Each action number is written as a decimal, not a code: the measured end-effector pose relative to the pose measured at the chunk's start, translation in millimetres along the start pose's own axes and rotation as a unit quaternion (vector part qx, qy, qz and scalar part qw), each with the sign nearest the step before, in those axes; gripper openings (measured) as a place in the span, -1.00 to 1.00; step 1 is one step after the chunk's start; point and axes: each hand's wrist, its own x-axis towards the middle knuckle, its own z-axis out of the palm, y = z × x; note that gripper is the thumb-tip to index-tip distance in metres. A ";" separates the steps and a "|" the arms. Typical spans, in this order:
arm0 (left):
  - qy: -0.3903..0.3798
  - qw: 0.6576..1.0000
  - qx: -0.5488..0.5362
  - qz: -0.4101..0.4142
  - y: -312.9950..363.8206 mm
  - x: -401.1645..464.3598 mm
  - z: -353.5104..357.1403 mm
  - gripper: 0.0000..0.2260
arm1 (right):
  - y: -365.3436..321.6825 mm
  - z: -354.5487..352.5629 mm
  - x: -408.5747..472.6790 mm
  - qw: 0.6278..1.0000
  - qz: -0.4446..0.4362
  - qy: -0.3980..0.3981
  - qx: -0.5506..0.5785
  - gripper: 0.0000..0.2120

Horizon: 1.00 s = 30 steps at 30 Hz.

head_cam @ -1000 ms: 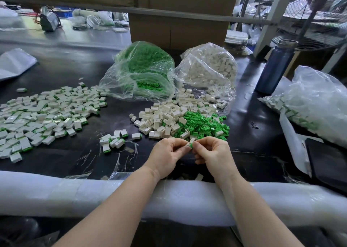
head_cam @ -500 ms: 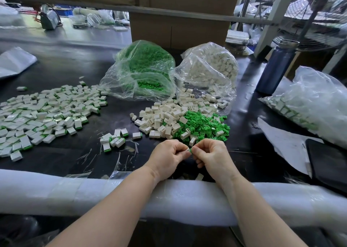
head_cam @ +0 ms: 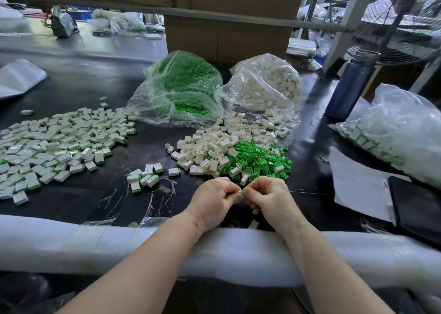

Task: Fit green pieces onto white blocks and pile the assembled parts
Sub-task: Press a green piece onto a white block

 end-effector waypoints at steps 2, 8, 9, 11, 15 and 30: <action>0.000 1.000 0.009 0.005 -0.3 0.3 0.8 -0.84 | 0.4 0.8 -0.2 1.000 -0.002 0.001 -0.009 -0.80; 0.024 0.995 -0.096 -0.017 -2.1 1.5 0.1 -0.89 | 0.7 2.2 -0.6 0.997 -0.016 0.022 0.070 -0.87; 0.032 0.992 -0.118 -0.022 -1.9 1.5 0.5 -0.91 | 1.0 2.0 -0.5 0.995 -0.017 0.029 0.090 -0.89; 0.038 0.986 -0.161 -0.031 0.2 0.9 0.4 -0.92 | 0.9 1.5 -0.4 0.993 -0.019 0.037 0.113 -0.90; 0.049 0.980 -0.187 -0.047 2.2 1.1 -0.4 -0.86 | -0.3 0.3 -1.2 0.990 -0.028 0.032 0.135 -0.87; 0.027 0.975 -0.220 -0.032 4.3 0.9 -3.3 -0.87 | -1.4 3.7 -0.3 0.993 -0.039 -0.058 0.097 -0.84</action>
